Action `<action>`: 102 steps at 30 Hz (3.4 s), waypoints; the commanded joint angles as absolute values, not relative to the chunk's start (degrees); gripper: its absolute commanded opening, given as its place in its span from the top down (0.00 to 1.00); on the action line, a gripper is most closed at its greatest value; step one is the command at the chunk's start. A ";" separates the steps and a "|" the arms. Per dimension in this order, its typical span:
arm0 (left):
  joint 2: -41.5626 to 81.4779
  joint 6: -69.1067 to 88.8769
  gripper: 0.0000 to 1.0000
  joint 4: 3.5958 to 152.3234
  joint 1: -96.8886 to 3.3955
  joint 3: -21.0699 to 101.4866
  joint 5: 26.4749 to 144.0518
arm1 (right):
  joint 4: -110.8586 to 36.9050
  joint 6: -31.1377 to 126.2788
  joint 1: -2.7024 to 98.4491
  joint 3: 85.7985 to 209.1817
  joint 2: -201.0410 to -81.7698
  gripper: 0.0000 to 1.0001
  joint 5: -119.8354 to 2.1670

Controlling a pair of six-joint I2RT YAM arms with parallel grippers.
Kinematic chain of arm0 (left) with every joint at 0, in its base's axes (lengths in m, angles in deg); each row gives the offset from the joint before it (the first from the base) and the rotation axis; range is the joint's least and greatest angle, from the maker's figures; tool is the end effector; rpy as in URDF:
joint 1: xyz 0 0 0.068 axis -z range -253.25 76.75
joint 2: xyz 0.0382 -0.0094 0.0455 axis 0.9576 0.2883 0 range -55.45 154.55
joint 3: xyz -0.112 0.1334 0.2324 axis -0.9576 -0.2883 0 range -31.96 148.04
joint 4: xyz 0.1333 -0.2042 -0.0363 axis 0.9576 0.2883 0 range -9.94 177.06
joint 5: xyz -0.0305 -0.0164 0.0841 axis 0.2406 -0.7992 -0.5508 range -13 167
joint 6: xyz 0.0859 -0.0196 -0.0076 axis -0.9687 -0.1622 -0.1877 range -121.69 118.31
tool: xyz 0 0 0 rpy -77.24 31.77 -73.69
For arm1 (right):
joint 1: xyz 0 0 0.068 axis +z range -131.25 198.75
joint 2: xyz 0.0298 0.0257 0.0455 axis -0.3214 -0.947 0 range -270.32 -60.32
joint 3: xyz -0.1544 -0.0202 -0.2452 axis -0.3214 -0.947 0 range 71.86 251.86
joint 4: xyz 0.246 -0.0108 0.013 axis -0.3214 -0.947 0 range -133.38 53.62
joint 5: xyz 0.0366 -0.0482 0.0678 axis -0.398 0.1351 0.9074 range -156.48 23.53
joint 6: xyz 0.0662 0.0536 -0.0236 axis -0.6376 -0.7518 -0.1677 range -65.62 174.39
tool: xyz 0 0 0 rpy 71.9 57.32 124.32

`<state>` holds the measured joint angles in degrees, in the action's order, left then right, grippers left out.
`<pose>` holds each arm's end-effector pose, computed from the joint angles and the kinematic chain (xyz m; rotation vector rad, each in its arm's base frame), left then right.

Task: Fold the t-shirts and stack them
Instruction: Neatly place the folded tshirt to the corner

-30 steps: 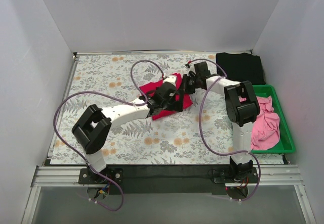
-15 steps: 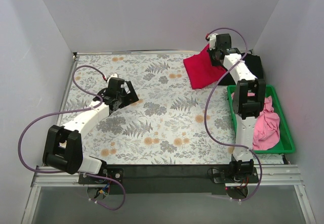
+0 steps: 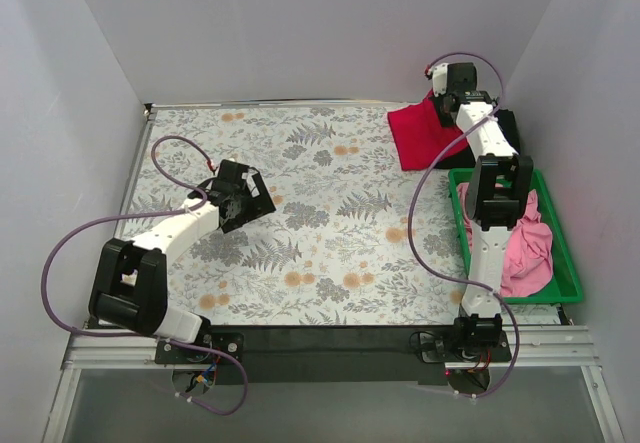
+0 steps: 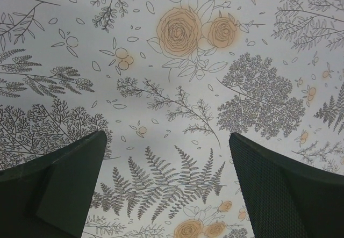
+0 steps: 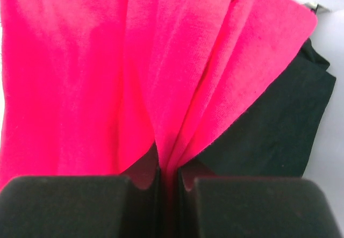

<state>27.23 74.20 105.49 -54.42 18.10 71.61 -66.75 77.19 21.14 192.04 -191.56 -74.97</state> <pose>0.2768 -0.0866 0.1912 -1.3005 2.3167 -0.4748 0.5560 0.0118 0.2403 -0.4281 2.2696 -0.3532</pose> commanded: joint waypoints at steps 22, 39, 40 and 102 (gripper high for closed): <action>32.35 73.89 0.11 106.96 -54.61 21.21 74.63 | -62.40 80.31 9.61 194.02 -188.12 0.96 -71.83; 32.88 73.19 0.12 108.54 -54.61 22.00 74.46 | -51.69 81.02 7.50 186.39 -188.91 0.95 -82.73; 32.71 73.10 0.12 108.63 -54.61 21.92 74.19 | -51.15 81.10 7.15 185.86 -188.73 0.95 -82.65; -31.88 57.81 0.02 101.25 -54.70 8.82 41.05 | -59.23 57.02 20.24 117.39 -80.64 0.02 -81.68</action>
<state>-30.89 59.49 103.42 -54.42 10.82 40.82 -56.46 55.88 20.05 119.95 -81.65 -82.66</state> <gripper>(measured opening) 0.982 0.984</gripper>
